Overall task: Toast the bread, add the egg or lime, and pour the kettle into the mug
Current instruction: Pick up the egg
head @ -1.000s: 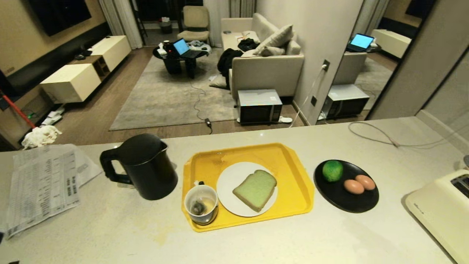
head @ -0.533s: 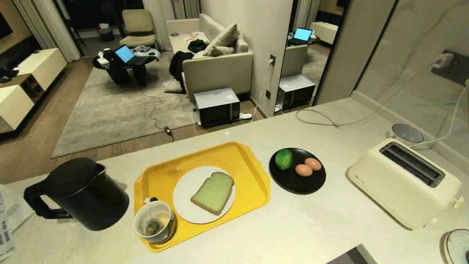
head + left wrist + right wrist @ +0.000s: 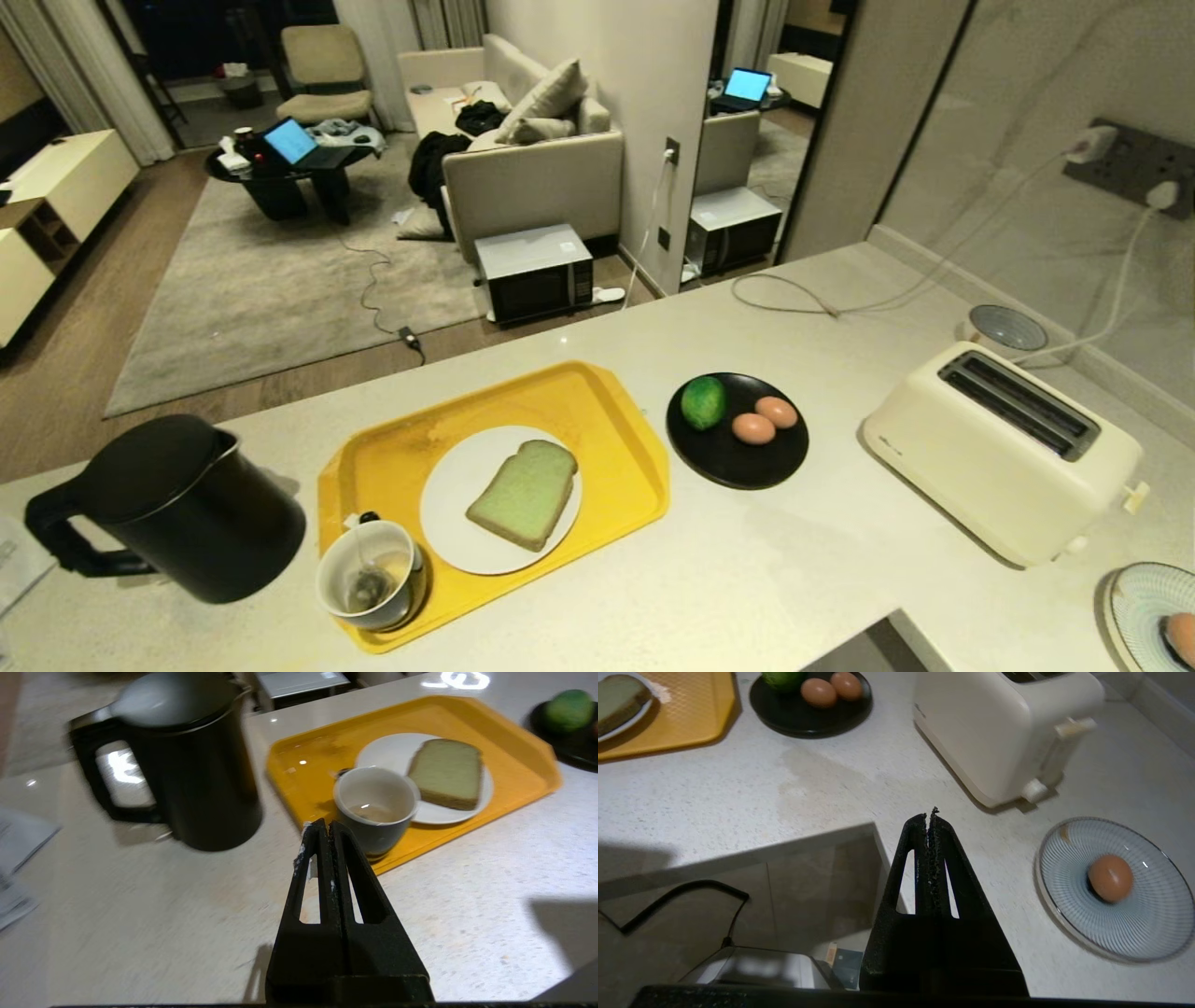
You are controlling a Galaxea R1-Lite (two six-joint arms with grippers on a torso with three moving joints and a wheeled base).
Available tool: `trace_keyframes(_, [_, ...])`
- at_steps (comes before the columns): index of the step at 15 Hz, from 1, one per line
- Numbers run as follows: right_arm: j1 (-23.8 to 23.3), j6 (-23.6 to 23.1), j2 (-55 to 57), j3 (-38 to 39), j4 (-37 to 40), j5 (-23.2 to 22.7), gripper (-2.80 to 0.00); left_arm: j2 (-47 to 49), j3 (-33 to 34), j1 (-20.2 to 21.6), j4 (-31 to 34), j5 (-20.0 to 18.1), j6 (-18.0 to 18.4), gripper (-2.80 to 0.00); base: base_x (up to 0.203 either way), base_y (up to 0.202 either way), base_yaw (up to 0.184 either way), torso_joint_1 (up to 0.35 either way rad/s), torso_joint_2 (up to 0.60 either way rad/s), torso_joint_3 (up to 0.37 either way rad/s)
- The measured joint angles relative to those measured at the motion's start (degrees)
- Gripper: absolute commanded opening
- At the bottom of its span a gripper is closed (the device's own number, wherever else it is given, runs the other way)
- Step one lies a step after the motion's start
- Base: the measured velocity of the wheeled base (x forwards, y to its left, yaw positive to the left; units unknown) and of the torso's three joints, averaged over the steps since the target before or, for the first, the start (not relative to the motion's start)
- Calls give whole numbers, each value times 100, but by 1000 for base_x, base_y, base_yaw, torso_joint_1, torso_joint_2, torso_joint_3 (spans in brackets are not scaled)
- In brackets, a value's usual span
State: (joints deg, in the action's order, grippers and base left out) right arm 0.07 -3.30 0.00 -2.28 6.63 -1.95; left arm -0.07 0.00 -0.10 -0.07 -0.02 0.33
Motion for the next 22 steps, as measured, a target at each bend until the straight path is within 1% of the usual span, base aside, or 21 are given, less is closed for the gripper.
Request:
trace_keyframes(5, [4, 2, 0, 0, 0, -2, -280, 0, 0, 4, -1, -7, 0, -280, 0, 8, -174, 2, 2, 4])
trace_keyframes(8, [0, 3, 0, -4, 3, -5, -280, 0, 0, 0, 0, -2, 0, -280, 1, 5, -116, 1, -1, 3])
trace_keyframes(12, [4, -89, 0, -14, 24, -11, -280, 0, 0, 2, 5, 2, -2, -280, 0, 0, 0, 0, 0, 0])
trace_keyframes(14, [-5, -154, 0, -82, 193, 157, -280, 0, 0, 3, 2, -8, 1, -280, 0, 0, 0, 0, 0, 0])
trace_keyframes(18, [-12, -165, 0, -136, 288, 173, -280, 0, 0, 0, 0, -5, 0, -280, 0, 0, 0, 0, 0, 0])
trace_keyframes(20, [-12, -145, 101, -407, 379, 195, -280, 0, 0, 0, 0, -5, 1, -280, 0, 0, 0, 0, 0, 0])
trace_keyframes(22, [-12, 21, 605, -1030, 527, 226, -280, 0, 0, 0, 0, -2, 0, -280, 0, 0, 0, 0, 0, 0])
